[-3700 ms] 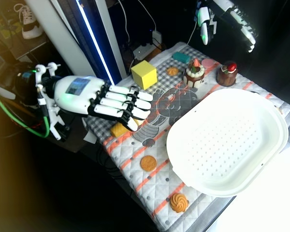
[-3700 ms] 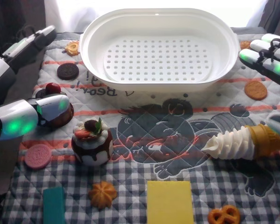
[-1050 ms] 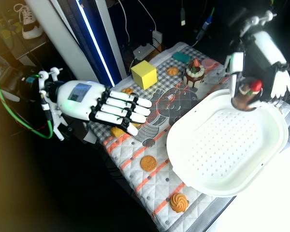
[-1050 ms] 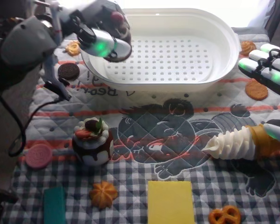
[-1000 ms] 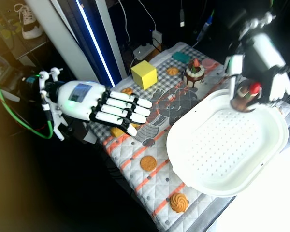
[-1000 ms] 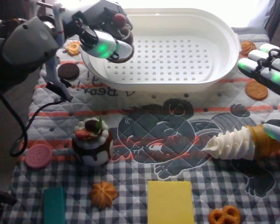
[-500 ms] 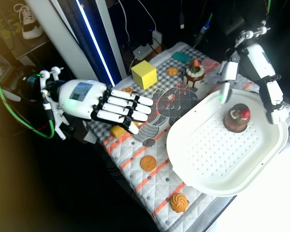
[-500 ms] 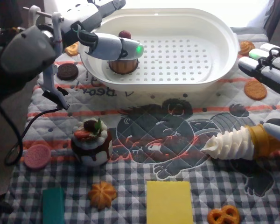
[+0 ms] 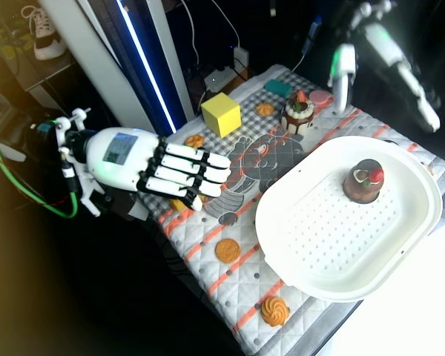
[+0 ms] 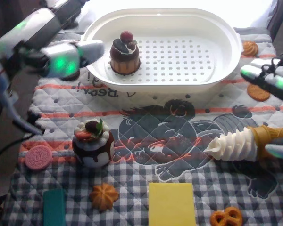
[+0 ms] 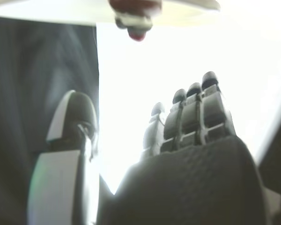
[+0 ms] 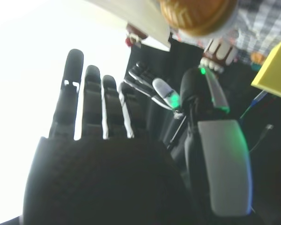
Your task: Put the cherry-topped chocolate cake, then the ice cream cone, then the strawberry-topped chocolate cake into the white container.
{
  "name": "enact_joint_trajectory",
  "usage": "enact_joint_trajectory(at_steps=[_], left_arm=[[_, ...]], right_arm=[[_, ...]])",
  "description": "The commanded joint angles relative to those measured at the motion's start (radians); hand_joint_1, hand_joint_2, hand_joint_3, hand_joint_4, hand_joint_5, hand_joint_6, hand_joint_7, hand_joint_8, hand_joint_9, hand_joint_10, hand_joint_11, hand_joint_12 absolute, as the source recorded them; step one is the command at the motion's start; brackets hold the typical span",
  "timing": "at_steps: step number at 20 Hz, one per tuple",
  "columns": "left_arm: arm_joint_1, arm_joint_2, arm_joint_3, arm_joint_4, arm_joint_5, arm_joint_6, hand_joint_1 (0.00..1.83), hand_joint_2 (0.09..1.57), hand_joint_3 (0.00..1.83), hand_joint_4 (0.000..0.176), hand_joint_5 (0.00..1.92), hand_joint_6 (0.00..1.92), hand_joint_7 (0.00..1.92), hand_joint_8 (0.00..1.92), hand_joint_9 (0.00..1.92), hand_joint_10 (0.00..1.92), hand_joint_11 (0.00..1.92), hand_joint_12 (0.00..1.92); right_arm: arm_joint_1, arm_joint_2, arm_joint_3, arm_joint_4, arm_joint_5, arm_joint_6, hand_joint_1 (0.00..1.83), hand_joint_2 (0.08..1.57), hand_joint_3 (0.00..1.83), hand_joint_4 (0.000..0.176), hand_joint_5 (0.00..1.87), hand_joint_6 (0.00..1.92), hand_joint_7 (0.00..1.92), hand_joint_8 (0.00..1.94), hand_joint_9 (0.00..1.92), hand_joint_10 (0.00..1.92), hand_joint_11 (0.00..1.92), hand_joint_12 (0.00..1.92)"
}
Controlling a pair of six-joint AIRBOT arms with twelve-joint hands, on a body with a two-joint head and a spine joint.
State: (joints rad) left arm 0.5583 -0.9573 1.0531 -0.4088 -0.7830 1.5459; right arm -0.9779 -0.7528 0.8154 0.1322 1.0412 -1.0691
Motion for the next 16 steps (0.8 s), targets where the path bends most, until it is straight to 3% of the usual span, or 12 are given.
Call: enact_joint_trajectory(at_steps=[1,3,4,5,6,9,11,12,13,14,15,16], left_arm=[[0.021,0.029,-0.014,0.024,-0.216,-0.044,0.69,1.30,0.00,0.162,0.07,0.02,0.02,0.01,0.19,0.09,0.00,1.45],[0.101,0.080,-0.084,0.054,-0.347,-0.082,0.74,1.30,0.00,0.145,0.12,0.03,0.08,0.02,0.22,0.12,0.00,1.45],[0.131,0.095,-0.112,0.060,-0.395,-0.082,0.78,1.31,0.00,0.114,0.13,0.03,0.10,0.02,0.23,0.13,0.00,1.44],[0.168,0.110,-0.142,0.070,-0.453,-0.082,0.78,1.32,0.00,0.123,0.13,0.03,0.12,0.02,0.22,0.12,0.00,1.36],[0.198,0.119,-0.161,0.076,-0.498,-0.082,0.76,1.32,0.00,0.127,0.13,0.02,0.11,0.01,0.21,0.12,0.00,1.32],[0.256,0.139,-0.202,0.082,-0.586,-0.082,0.74,1.34,0.01,0.101,0.14,0.01,0.10,0.00,0.19,0.09,0.00,1.16],[0.280,0.145,-0.213,0.082,-0.616,-0.082,0.72,1.33,0.00,0.134,0.14,0.01,0.11,0.00,0.19,0.08,0.00,1.12],[0.283,0.147,-0.215,0.081,-0.620,-0.082,0.71,1.34,0.00,0.143,0.15,0.01,0.10,0.00,0.18,0.07,0.00,1.07],[0.287,0.148,-0.216,0.080,-0.624,-0.082,0.71,1.34,0.00,0.134,0.15,0.01,0.09,0.00,0.17,0.06,0.00,1.03],[0.289,0.150,-0.219,0.081,-0.629,-0.082,0.72,1.34,0.00,0.114,0.16,0.01,0.09,0.00,0.17,0.05,0.00,0.99],[0.292,0.152,-0.220,0.080,-0.634,-0.082,0.72,1.34,0.00,0.110,0.16,0.01,0.08,0.00,0.17,0.04,0.00,0.98],[0.299,0.156,-0.222,0.079,-0.639,-0.082,0.74,1.35,0.00,0.106,0.16,0.00,0.10,0.00,0.18,0.04,0.00,1.02]], right_arm=[[0.005,-0.003,0.004,-0.004,0.096,0.006,0.63,1.18,0.00,0.000,0.00,0.00,0.03,0.01,0.00,0.35,0.00,1.54],[0.006,-0.017,0.006,-0.009,0.071,0.006,0.70,1.18,0.00,0.000,0.00,0.00,0.08,0.02,0.00,0.46,0.00,1.51],[0.006,-0.024,0.008,-0.011,0.062,0.006,0.70,1.19,0.00,0.000,0.00,0.00,0.04,0.01,0.00,0.32,0.00,1.36],[0.006,-0.036,0.013,-0.012,0.046,0.007,0.71,1.17,0.00,0.000,0.00,0.00,0.03,0.01,0.00,0.30,0.00,1.36],[0.006,-0.047,0.018,-0.012,0.032,0.007,0.72,1.17,0.00,0.000,0.00,0.00,0.03,0.01,0.00,0.34,0.00,1.46],[0.010,-0.085,0.040,-0.012,-0.008,0.012,0.82,1.15,0.00,0.000,0.03,0.02,0.04,0.01,0.00,0.46,0.00,1.76],[0.023,-0.119,0.063,-0.010,-0.051,0.015,0.84,1.20,0.01,0.000,0.12,0.09,0.25,0.12,0.10,1.10,0.27,1.80],[0.029,-0.130,0.071,-0.010,-0.067,0.015,0.93,1.25,0.01,0.000,0.27,0.28,0.46,0.39,0.31,1.13,0.30,1.74],[0.034,-0.138,0.078,-0.010,-0.080,0.015,1.09,1.26,0.00,0.000,0.45,0.53,0.65,0.67,0.58,1.15,0.50,1.72],[0.040,-0.145,0.083,-0.011,-0.086,0.015,1.20,1.22,0.00,0.000,0.65,1.12,0.87,1.17,0.84,1.31,0.74,1.76],[0.051,-0.145,0.084,-0.011,-0.084,0.014,1.31,1.24,0.00,0.000,0.61,1.27,0.80,1.31,0.78,1.52,0.78,1.78],[0.066,-0.144,0.085,-0.022,-0.072,0.014,1.22,1.26,0.01,0.000,0.58,1.42,0.82,1.40,0.86,1.43,0.79,1.71]])
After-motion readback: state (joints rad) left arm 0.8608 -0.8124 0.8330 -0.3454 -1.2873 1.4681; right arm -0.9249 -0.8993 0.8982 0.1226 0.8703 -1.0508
